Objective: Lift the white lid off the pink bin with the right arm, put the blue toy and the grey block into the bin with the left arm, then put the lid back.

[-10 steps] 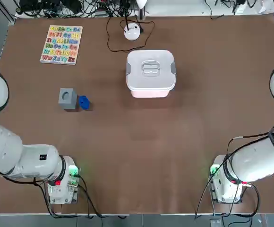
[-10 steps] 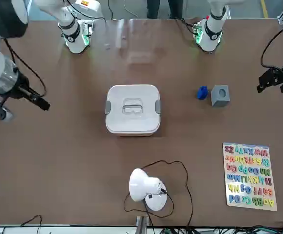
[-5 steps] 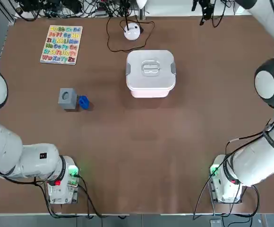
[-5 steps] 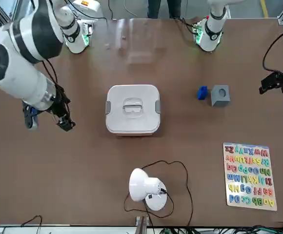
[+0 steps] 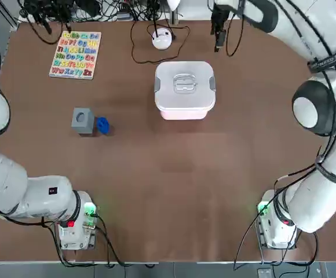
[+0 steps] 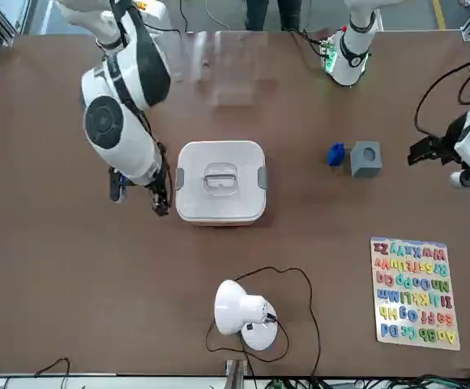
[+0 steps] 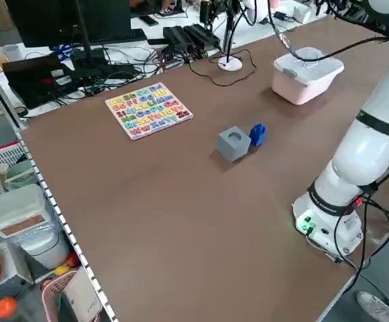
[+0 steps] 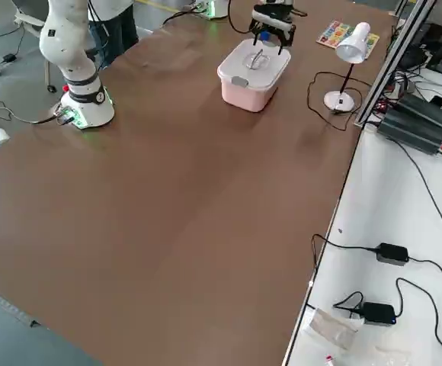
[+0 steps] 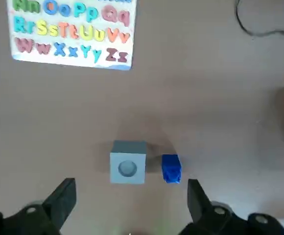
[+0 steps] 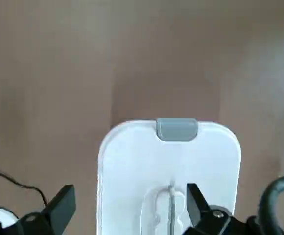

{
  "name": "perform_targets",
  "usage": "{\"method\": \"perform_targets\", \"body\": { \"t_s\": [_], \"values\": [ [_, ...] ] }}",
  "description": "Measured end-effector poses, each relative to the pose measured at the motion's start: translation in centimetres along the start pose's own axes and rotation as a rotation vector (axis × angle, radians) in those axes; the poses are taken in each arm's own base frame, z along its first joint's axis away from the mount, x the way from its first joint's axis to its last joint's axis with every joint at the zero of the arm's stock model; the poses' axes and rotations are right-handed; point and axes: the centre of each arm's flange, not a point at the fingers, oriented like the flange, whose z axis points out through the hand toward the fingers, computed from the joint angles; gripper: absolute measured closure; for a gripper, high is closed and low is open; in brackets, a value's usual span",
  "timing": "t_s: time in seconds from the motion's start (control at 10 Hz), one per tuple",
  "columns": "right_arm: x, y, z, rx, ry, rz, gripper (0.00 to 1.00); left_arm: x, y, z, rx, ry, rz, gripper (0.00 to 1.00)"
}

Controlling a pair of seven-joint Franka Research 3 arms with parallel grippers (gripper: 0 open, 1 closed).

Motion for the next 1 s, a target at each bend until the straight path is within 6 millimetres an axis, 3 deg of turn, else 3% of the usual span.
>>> {"method": "perform_targets", "body": {
  "t_s": [0.3,0.6,0.8,1.0],
  "values": [
    [-3.0,-0.2,4.6,-0.02,0.019,0.01,0.0,-2.9,3.7,9.1,0.026,-0.063,0.02,0.0],
    [-6.7,1.5,5.3,-0.003,-0.003,0.028,0.0,-5.5,5.4,17.1,0.003,-0.157,0.01,0.0],
    [-9.1,3.0,7.1,0.015,-0.007,0.048,0.0,-7.9,6.6,22.5,0.011,-0.234,-0.028,0.01],
    [-10.6,3.9,8.9,0.02,-0.004,0.043,0.0,-8.2,9.1,26.3,0.02,-0.248,-0.049,0.02]
  ]
}}
